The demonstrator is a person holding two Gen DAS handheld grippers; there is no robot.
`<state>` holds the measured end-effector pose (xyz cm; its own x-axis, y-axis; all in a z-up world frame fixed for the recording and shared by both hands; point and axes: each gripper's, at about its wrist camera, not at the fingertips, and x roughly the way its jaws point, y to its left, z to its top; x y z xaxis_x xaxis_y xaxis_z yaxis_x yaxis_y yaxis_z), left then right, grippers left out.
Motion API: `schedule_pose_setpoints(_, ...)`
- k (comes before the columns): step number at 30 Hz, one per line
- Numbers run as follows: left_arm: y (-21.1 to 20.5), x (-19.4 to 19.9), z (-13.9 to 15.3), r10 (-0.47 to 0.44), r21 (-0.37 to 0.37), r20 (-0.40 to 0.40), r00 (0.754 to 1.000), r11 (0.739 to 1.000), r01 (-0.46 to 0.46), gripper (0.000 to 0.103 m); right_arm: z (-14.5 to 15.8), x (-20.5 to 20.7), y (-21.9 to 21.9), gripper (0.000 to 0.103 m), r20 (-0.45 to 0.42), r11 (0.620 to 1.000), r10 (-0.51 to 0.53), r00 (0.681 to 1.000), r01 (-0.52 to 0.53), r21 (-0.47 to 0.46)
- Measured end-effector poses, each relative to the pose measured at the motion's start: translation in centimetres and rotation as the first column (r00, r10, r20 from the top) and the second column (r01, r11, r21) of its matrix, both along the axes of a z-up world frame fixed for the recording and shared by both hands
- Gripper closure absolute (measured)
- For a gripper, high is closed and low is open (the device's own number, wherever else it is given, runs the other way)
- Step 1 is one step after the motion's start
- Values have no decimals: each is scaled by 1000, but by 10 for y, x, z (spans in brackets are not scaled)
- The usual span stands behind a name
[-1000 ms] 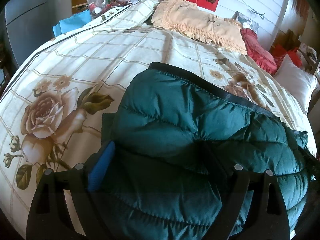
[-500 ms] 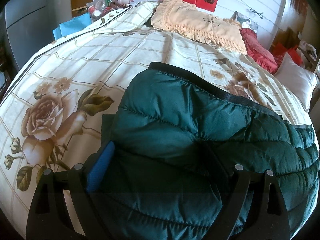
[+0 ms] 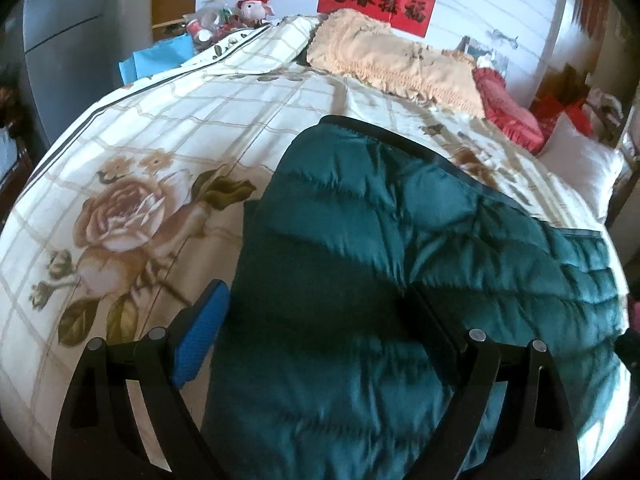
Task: Fold large clothes
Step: 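Open both tools and lift them off the folded jacket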
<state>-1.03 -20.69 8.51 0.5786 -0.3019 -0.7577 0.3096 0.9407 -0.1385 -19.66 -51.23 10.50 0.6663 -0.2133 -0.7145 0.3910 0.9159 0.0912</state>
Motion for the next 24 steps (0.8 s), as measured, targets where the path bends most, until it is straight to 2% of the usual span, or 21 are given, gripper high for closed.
schedule_pose_setpoints(5, 13, -30, 8, -17, 7, 14, 1000, 1000, 17, 13, 4, -22, 21, 20, 12, 1000, 19, 1000, -19, 20)
schedule_pose_setpoints(13, 22, -81, 18, -55, 26, 60, 997, 998, 53, 13, -4, -39, 50, 20, 8, 996, 42, 999, -43, 73)
schedule_pose_setpoints(17, 26, -100, 21, -64, 4, 66, 996, 998, 64, 13, -3, -48, 66, 20, 18, 996, 60, 998, -61, 62)
schedule_pose_setpoints(20, 25, -114, 24, -63, 33, 105, 992, 998, 60, 13, -2, -54, 78, 20, 28, 995, 72, 997, -74, 66)
schedule_pose_setpoints(24, 22, -129, 23, -73, 52, 121, 990, 996, 67, 13, -1, -60, 92, 19, 27, 994, 85, 996, -87, 60)
